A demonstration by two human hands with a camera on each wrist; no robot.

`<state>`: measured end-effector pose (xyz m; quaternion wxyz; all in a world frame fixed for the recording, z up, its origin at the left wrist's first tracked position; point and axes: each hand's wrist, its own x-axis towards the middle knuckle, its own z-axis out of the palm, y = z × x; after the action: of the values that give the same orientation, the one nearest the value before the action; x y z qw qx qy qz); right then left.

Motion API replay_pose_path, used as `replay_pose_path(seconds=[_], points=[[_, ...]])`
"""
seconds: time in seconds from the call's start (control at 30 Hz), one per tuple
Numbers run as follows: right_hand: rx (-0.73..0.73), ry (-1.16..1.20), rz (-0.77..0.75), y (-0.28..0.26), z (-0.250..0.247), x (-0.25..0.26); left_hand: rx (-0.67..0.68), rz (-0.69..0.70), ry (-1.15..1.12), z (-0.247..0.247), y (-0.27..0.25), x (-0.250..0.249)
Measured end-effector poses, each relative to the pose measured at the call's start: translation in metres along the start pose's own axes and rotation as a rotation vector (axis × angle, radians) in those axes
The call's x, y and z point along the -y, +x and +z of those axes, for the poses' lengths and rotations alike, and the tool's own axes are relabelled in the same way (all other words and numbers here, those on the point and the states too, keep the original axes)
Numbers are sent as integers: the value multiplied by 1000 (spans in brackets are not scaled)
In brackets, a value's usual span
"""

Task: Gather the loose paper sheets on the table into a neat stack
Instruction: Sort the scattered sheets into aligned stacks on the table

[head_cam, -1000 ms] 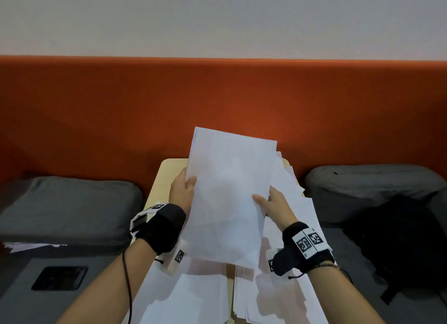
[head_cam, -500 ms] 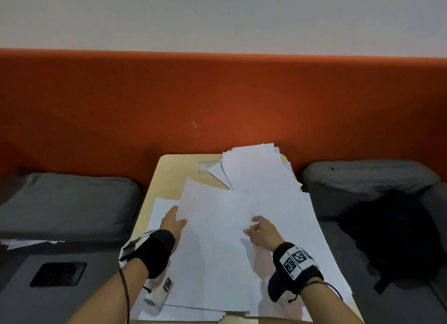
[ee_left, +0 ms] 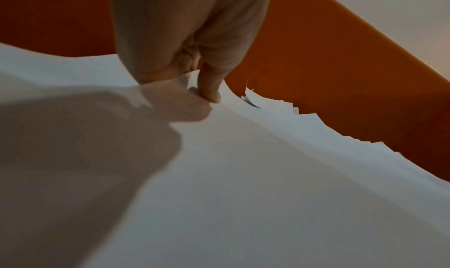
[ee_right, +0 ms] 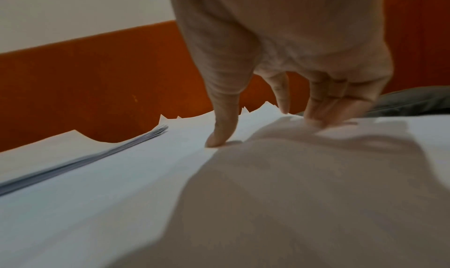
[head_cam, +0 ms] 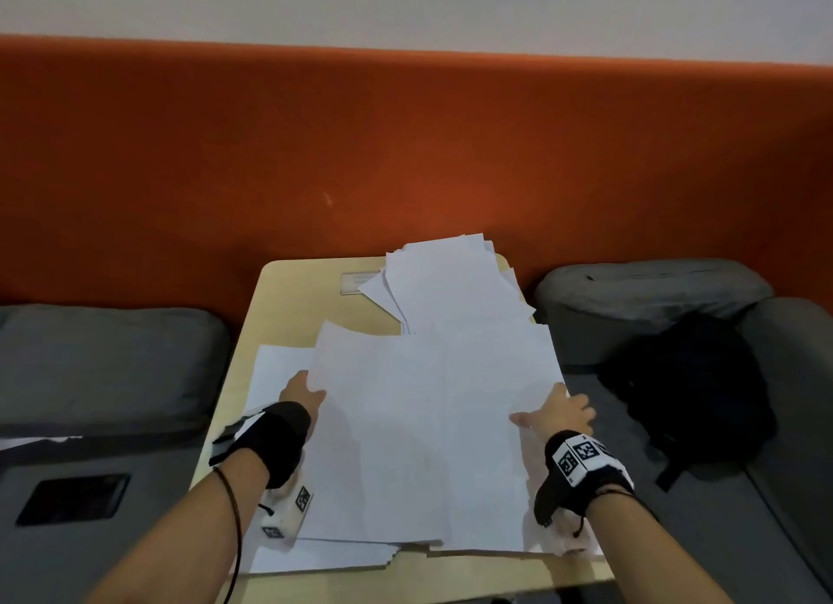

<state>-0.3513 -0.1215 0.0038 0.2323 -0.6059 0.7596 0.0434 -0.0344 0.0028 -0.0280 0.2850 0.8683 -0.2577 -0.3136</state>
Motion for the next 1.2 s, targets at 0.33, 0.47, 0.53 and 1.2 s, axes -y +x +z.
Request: replay_pose_path(seconds=[0.33,0.47,0.53,1.2], points=[[-29,-126,-33,2,0,7,-26,-19,-44,5,1,5],[22,-12,18,4,-1,12,-38,-27,-81,6,1,6],[27,12,39,5,-1,12,-32,-34,-105,6,1,5],[47,219,-18,6,1,1,-45,-63,-183,4,-9,1]])
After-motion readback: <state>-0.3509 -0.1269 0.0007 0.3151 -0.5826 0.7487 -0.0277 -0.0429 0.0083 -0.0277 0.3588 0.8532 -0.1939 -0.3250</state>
